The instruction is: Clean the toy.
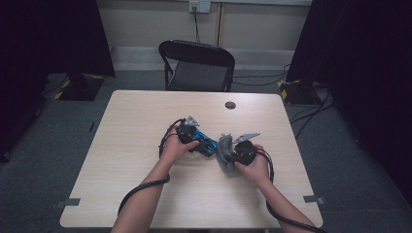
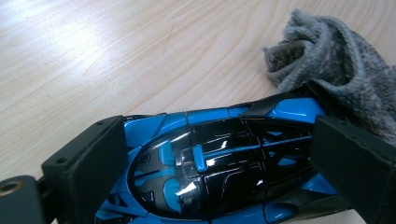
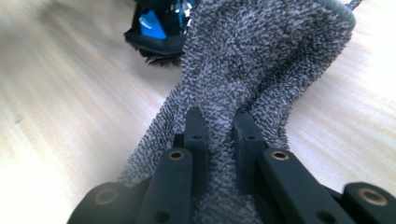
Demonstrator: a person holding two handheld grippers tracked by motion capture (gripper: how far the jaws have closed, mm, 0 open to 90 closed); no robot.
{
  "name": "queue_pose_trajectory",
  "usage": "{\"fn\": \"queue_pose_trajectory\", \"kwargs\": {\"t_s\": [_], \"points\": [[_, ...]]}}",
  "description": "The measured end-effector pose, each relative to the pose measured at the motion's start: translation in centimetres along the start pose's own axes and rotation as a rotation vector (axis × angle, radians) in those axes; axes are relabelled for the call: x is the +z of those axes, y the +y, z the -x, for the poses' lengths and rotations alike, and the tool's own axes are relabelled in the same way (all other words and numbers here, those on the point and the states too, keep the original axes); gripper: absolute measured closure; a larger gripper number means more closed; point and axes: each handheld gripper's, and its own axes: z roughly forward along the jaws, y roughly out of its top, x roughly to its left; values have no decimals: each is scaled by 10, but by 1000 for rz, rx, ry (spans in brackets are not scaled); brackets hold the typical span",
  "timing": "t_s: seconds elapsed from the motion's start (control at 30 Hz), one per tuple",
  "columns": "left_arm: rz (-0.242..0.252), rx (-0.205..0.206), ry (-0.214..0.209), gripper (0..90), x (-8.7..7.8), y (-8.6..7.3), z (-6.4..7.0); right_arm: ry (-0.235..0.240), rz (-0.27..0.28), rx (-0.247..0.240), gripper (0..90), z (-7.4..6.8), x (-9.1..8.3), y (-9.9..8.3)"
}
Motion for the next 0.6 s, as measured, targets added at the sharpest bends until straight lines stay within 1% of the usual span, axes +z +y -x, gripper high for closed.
{"fn": "queue_pose_trajectory", "kwargs": {"t_s": [0.3, 0.57, 0.6], "points": [[-1, 0, 2, 43, 0, 0, 0, 58, -10, -29, 793, -9, -3, -4], [-2, 3, 9, 46, 0, 0, 1, 93, -18, -60, 792, -22, -2, -5], [-2, 4, 9, 47, 0, 0, 1, 104, -19, -66, 792, -24, -1, -4]]}}
